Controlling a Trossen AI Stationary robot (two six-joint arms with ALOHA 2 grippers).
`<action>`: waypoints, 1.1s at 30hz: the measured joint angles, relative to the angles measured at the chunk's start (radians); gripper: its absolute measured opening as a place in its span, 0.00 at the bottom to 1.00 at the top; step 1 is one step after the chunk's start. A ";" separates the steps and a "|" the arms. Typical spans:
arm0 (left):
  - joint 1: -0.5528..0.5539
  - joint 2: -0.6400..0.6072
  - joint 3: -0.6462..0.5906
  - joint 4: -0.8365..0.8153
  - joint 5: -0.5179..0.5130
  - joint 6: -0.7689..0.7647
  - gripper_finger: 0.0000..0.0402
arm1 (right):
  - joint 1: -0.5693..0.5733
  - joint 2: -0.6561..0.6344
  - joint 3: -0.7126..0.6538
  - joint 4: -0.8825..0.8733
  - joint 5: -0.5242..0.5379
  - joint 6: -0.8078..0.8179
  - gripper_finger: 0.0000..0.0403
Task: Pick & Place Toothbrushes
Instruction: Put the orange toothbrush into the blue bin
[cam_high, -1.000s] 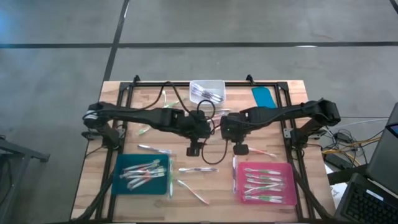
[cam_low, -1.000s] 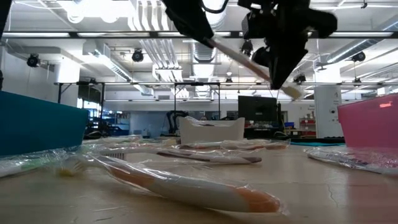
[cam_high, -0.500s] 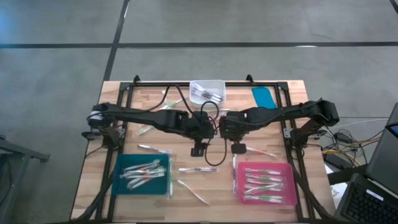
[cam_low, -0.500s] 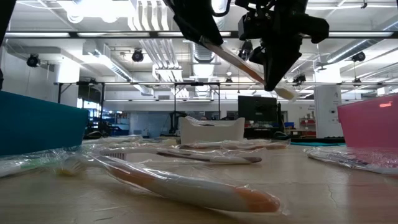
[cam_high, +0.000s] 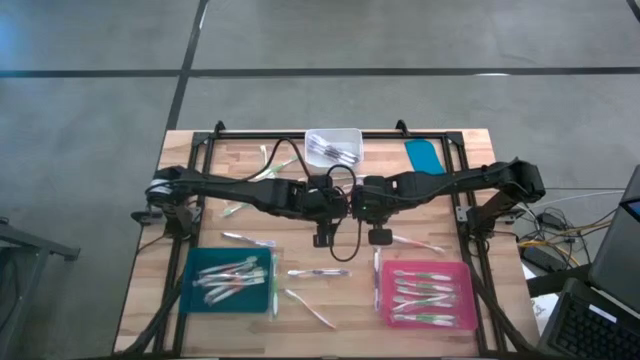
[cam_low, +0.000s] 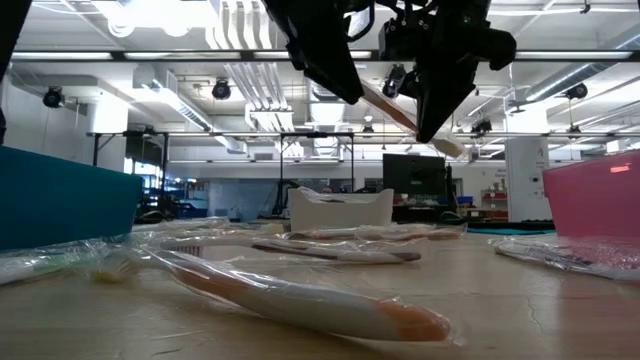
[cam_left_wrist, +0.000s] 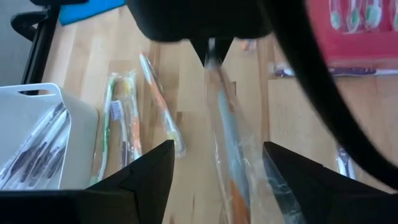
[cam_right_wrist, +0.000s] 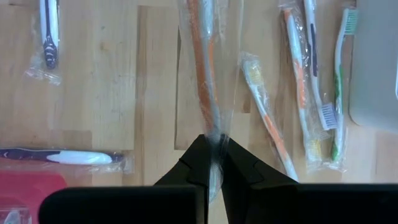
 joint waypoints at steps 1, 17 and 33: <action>0.000 0.000 0.000 0.001 0.000 0.000 0.61 | 0.000 0.000 0.000 0.001 0.000 0.000 0.03; 0.001 0.008 0.000 0.020 0.002 -0.046 0.18 | -0.001 0.000 -0.006 0.004 0.000 0.003 0.03; 0.001 0.008 0.000 -0.017 -0.001 -0.055 0.07 | 0.000 0.002 0.028 -0.055 -0.002 0.021 0.18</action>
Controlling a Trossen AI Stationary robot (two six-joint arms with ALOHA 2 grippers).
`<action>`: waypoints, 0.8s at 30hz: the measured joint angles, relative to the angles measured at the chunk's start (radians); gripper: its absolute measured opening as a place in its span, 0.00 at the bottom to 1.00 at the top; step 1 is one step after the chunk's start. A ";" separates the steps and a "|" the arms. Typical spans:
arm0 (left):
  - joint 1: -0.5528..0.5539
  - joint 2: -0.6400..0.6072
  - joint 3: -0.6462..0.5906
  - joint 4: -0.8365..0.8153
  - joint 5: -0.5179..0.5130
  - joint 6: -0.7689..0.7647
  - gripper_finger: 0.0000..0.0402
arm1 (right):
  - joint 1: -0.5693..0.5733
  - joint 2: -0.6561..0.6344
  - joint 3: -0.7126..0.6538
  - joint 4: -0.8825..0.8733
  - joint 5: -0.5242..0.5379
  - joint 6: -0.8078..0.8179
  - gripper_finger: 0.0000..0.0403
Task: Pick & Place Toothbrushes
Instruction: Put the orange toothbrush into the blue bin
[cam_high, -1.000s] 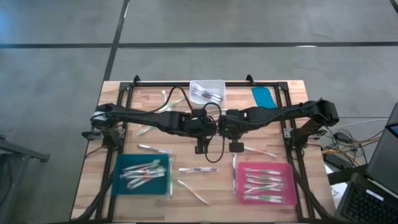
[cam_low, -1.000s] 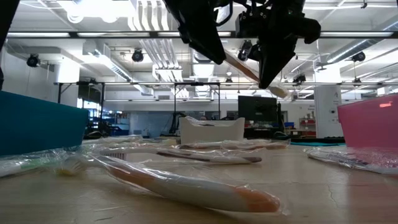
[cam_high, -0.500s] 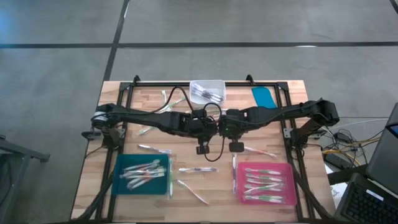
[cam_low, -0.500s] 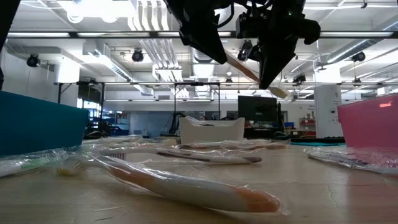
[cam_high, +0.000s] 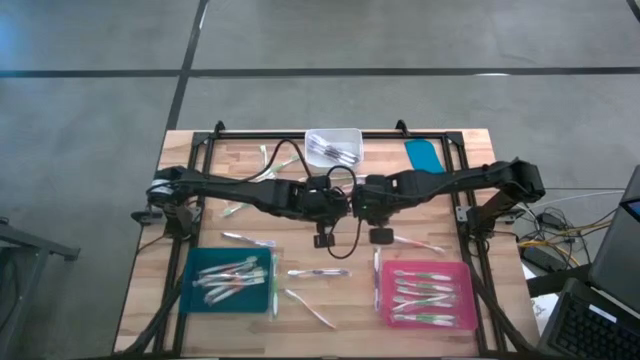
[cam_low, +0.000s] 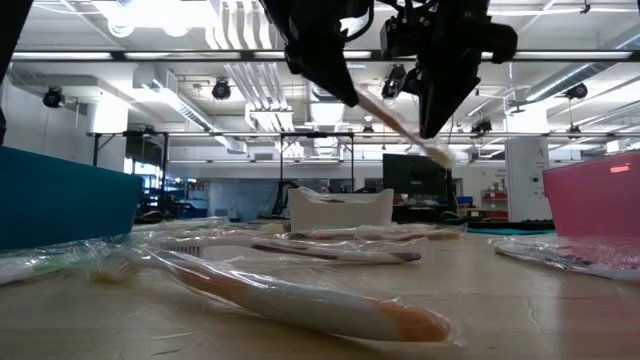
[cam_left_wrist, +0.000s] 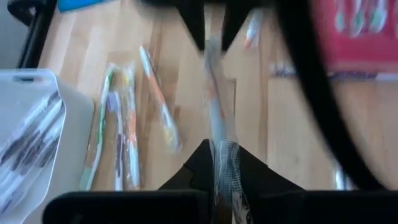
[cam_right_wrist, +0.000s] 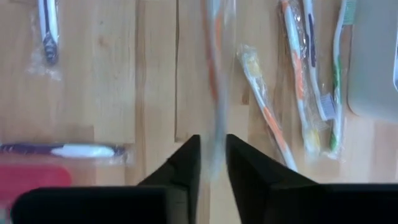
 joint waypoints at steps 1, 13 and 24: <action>0.001 0.000 0.000 -0.011 0.000 0.000 0.06 | 0.000 0.000 0.011 -0.021 0.000 0.001 0.21; -0.028 -0.080 -0.027 -0.236 -0.045 -0.105 0.06 | -0.002 -0.034 0.046 -0.153 -0.002 0.026 0.51; -0.198 -0.418 -0.309 -0.206 -0.046 -0.330 0.07 | -0.033 -0.085 -0.002 -0.133 0.001 0.042 0.54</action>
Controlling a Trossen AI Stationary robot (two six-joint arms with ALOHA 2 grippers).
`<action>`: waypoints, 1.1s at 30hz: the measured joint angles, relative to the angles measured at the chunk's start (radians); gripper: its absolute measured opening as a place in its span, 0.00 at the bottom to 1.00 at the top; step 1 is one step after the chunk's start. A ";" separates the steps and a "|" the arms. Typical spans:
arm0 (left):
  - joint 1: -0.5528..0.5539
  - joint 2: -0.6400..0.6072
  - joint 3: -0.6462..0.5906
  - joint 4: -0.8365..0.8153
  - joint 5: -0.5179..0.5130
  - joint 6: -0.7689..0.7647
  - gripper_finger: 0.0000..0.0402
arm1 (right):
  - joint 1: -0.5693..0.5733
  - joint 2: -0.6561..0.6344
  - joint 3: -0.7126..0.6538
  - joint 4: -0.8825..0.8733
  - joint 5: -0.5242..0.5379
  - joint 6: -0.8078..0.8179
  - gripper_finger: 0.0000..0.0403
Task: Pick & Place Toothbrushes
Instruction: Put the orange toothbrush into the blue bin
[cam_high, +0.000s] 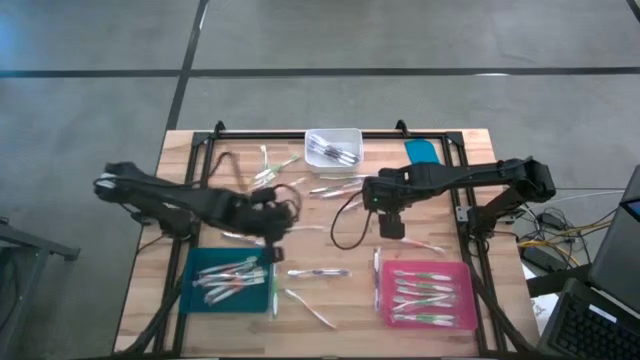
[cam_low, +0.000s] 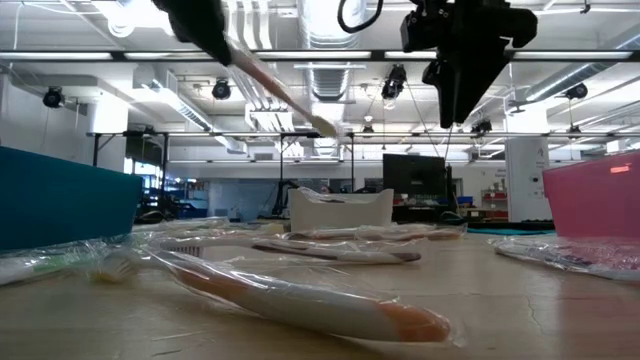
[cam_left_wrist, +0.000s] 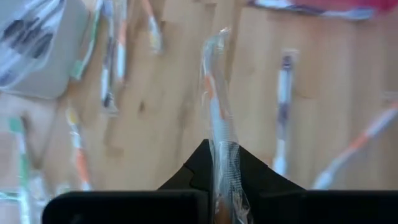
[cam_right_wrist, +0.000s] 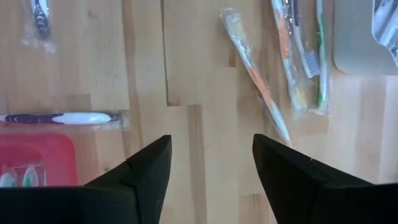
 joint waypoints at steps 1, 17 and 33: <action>-0.025 -0.036 -0.032 0.017 -0.004 -0.024 0.07 | -0.002 0.000 0.000 0.007 0.000 0.000 0.54; -0.426 -0.497 -0.442 0.082 -0.055 -0.491 0.07 | -0.008 0.000 0.000 0.108 0.000 -0.008 0.45; -0.613 -0.605 -0.664 0.101 -0.057 -0.741 0.07 | -0.014 0.000 0.000 0.146 0.000 0.011 0.49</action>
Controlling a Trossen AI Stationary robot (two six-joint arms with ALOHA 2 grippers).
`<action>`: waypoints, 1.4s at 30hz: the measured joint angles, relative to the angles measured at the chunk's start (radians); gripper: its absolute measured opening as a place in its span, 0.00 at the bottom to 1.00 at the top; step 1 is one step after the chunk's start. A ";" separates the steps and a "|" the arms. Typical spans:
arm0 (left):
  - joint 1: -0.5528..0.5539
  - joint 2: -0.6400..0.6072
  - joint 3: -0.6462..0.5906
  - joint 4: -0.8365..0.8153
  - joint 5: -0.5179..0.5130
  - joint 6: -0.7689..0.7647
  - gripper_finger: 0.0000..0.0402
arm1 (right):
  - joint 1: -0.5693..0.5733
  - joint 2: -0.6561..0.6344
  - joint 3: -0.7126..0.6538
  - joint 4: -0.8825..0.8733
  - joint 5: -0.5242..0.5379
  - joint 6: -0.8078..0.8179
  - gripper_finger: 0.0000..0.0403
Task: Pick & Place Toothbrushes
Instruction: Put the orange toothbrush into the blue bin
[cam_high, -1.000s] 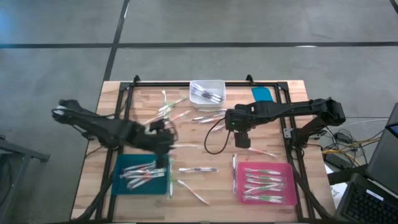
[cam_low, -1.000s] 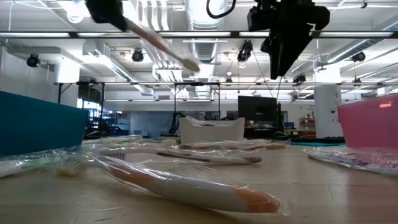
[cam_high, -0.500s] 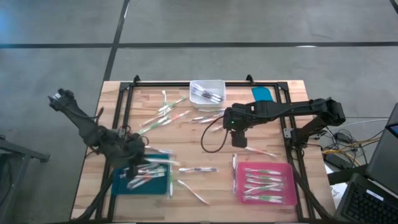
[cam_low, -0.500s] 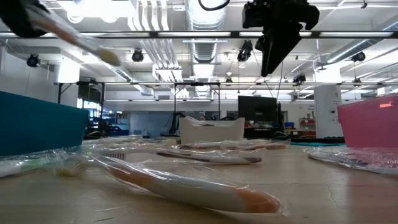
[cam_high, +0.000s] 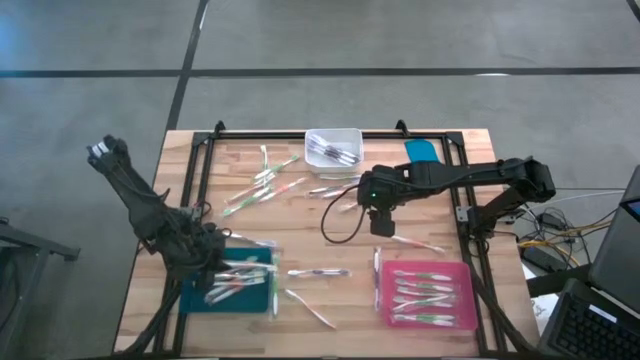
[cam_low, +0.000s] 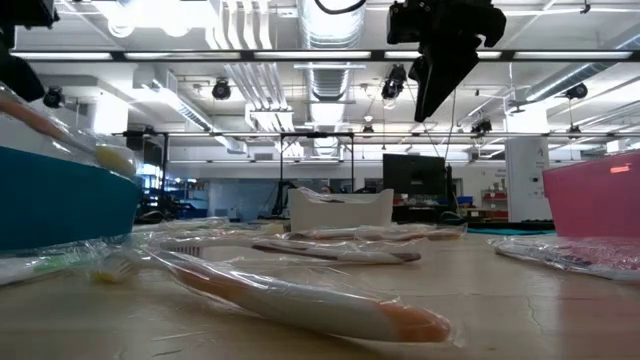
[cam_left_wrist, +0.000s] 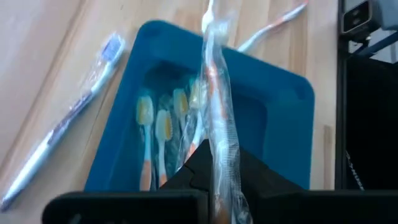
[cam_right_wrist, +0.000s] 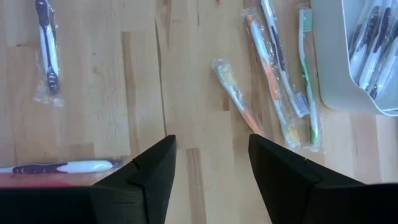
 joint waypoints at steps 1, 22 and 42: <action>-0.005 -0.001 -0.006 0.001 0.007 -0.012 0.07 | 0.000 0.000 0.000 0.001 0.000 0.000 0.50; -0.047 -0.002 -0.007 -0.066 0.177 -0.216 0.07 | 0.000 0.000 -0.002 0.019 0.000 -0.004 0.45; -0.047 -0.001 -0.007 -0.174 0.245 -0.334 0.29 | -0.013 0.000 -0.044 0.078 0.000 -0.023 0.46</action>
